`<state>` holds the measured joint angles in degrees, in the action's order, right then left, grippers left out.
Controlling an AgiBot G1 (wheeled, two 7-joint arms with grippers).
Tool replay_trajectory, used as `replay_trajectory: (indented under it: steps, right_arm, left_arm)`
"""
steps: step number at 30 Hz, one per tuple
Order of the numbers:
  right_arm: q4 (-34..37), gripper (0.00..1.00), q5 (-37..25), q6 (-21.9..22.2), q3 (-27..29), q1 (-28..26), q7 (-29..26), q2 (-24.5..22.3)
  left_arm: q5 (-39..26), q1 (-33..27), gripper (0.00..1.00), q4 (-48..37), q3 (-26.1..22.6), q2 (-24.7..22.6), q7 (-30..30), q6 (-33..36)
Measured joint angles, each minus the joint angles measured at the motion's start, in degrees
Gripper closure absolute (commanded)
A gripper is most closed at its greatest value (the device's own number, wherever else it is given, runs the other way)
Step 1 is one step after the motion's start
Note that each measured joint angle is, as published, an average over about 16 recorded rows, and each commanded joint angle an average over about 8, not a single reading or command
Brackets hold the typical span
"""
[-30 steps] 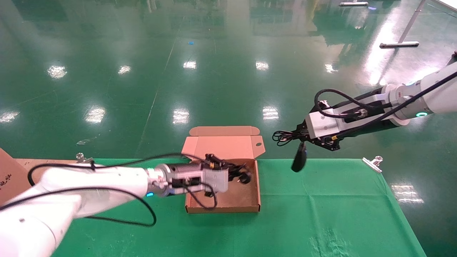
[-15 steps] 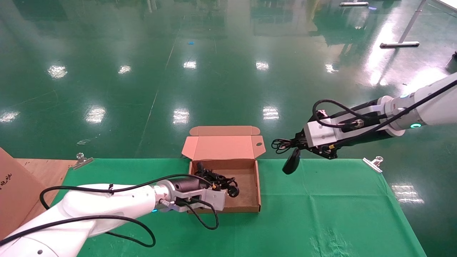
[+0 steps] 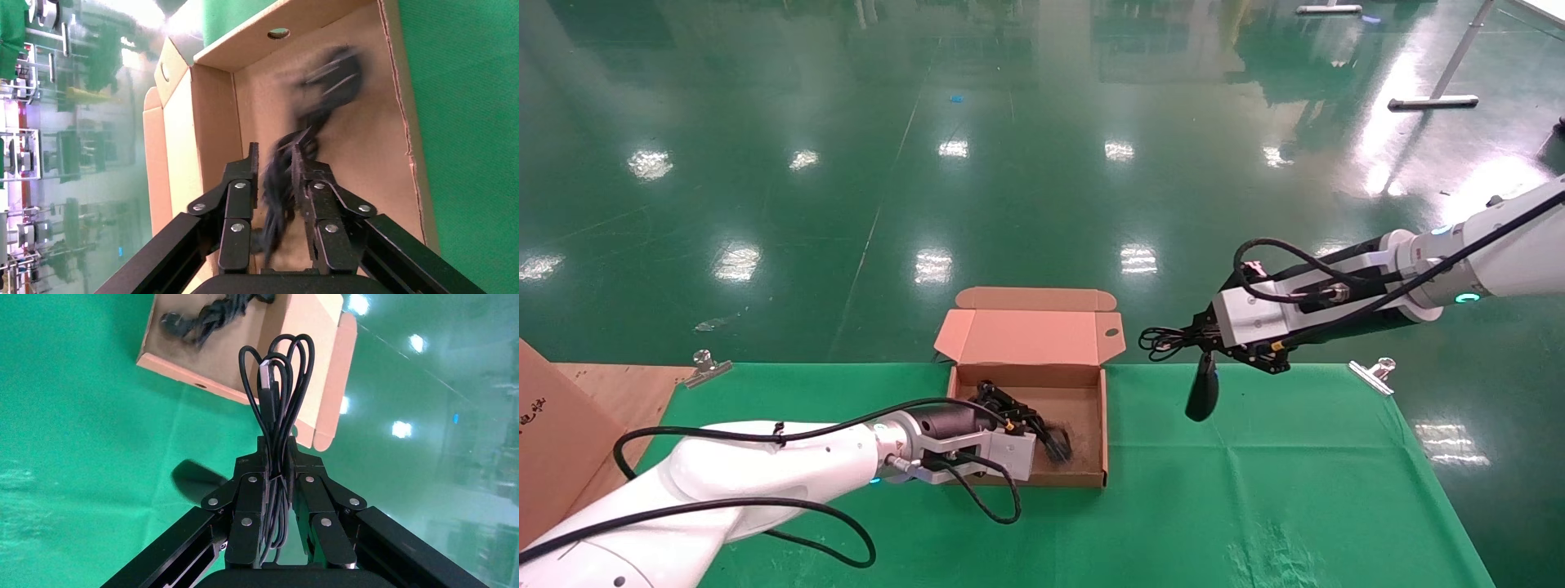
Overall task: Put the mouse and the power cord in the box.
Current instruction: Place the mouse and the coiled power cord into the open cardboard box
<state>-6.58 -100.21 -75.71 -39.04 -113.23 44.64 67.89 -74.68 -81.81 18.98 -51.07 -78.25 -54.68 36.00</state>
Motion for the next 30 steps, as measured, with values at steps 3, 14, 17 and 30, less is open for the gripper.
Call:
replay_trajectory:
  steps: [3, 14, 17, 30]
  right_arm:
    - [0.30, 1.00, 0.14, -0.12, 0.09, 0.01, 0.23, 0.17]
    - [0.53, 1.00, 0.39, 0.17, 0.17, -0.64, -0.06, 3.53]
    - [0.21, 1.00, 0.40, 0.61, 0.09, -0.77, -0.66, 5.29]
    - [-14.32, 1.00, 3.31, 5.38, -5.25, 4.03, -11.50, 10.82]
  left_arm:
    - [1.14, -0.38, 0.00, -0.22, -0.86, 0.09, 0.14, -0.22]
    - [6.78, -4.21, 0.00, -2.22, -0.66, 4.22, 0.17, 6.43]
    - [9.14, -5.47, 0.00, -2.60, 0.50, 7.24, -0.50, 12.07]
    - [19.40, -9.16, 0.00, -7.24, 6.57, 23.96, -5.60, 40.34]
